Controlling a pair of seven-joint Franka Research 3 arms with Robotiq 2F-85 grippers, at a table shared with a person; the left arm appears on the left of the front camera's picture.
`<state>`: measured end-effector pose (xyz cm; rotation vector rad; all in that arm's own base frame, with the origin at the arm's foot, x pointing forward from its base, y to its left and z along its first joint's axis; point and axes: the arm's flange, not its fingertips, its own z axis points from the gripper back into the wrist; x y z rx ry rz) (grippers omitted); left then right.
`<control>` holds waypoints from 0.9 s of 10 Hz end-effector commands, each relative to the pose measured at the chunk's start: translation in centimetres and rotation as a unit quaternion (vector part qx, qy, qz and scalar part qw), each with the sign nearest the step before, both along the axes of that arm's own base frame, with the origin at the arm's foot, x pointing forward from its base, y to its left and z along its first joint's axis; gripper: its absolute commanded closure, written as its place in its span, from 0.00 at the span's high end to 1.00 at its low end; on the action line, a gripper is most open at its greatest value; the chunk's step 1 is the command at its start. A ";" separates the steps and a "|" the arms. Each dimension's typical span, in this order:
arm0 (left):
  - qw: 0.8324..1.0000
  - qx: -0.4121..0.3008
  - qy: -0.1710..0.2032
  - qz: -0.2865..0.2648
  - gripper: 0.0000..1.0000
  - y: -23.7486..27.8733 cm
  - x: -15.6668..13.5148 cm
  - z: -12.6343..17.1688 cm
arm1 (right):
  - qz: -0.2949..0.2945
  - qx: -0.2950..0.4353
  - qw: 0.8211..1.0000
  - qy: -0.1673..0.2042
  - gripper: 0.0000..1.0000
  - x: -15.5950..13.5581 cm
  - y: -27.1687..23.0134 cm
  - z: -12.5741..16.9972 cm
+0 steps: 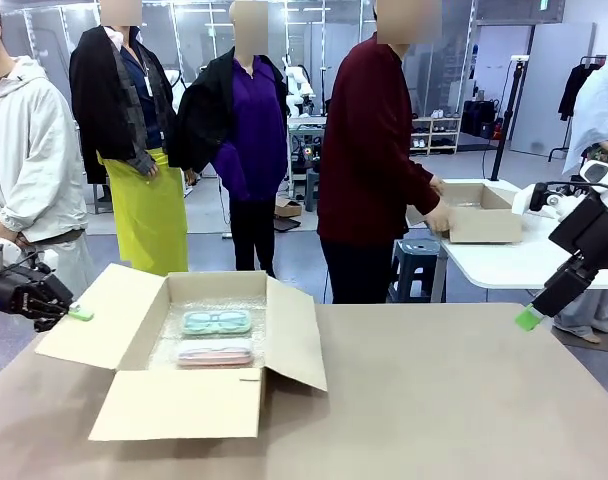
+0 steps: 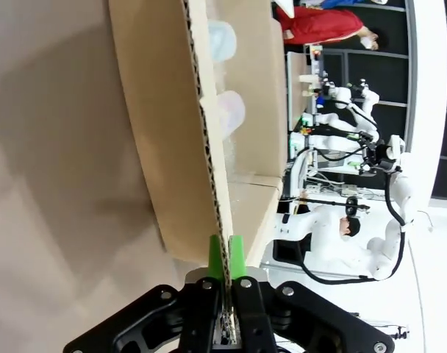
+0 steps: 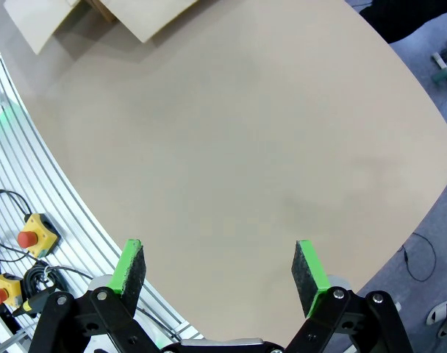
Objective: Pack the glasses set securely to prepare it for shipping.
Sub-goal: Position the Package Box on the left side of the table.
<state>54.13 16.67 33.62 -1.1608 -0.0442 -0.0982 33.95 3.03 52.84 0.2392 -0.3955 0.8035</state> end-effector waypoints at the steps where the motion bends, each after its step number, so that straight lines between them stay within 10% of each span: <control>1: 0.999 0.033 0.006 -0.019 0.00 2.1 0.5 0.9 | -0.003 -0.003 1.000 0.001 1.00 -0.2 0.1 0.2; 9: 0.994 0.111 0.013 -0.010 0.00 8.3 -3.0 4.3 | -0.003 -0.003 1.000 0.001 1.00 -0.2 0.1 0.2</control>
